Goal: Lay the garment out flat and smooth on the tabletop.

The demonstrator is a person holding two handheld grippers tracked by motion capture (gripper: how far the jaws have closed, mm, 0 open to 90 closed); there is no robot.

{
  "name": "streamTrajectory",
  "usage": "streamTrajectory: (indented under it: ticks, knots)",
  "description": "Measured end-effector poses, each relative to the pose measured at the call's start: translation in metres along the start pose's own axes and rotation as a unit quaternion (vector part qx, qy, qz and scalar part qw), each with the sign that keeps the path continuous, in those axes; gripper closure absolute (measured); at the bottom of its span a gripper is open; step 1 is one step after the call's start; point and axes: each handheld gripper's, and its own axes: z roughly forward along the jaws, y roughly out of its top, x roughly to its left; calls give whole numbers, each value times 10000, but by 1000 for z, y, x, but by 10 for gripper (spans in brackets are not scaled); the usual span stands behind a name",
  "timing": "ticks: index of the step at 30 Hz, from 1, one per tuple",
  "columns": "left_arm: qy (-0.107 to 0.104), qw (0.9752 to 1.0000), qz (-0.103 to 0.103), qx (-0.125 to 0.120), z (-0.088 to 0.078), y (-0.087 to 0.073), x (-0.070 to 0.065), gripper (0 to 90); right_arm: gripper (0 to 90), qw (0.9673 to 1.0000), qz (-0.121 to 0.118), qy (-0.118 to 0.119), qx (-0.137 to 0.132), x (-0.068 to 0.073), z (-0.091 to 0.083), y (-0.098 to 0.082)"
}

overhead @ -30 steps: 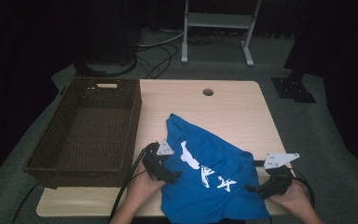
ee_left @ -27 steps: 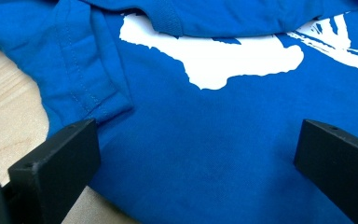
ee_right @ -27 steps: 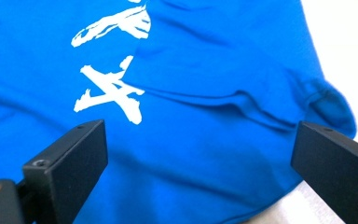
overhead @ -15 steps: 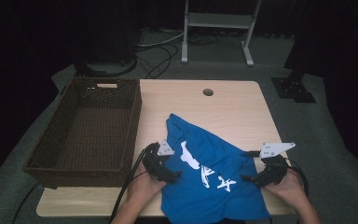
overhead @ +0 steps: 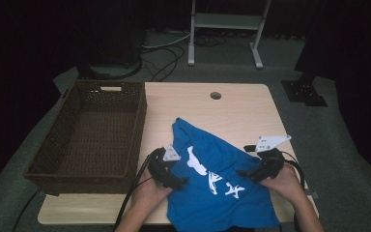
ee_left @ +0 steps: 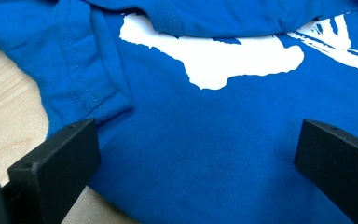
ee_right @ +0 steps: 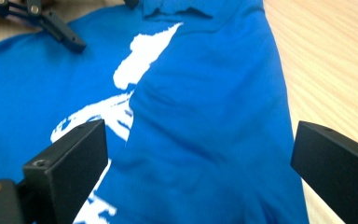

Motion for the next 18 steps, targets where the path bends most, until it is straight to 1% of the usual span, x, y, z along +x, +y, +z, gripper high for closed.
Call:
streamTrajectory:
  ticks: [1, 6, 8, 14, 15, 18]
  knots:
    - [-8, 10000, -1, 0, 0, 0, 0, 0, 33, 10000, -10, -1, 8, 0, 4, 5]
    - [-10, 10000, 0, 1, 0, 0, 0, 0, 33, 10000, -25, 14, 6, 1, 12, 13]
    - [-12, 10000, 0, -1, 0, 0, 0, 0, 33, 10000, -31, 44, -4, 1, 17, 18]
    - [-45, 10000, 28, 3, 1, 1, 1, 0, 33, 9999, -48, 110, -27, -1, 32, 31]
    - [-49, 10000, 31, 3, 1, 1, 1, 0, 33, 9999, -54, 120, -17, -3, 36, 35]
    - [-57, 10000, 39, -2, 1, 1, 1, 0, 34, 9999, -36, 142, -49, -4, 40, 38]
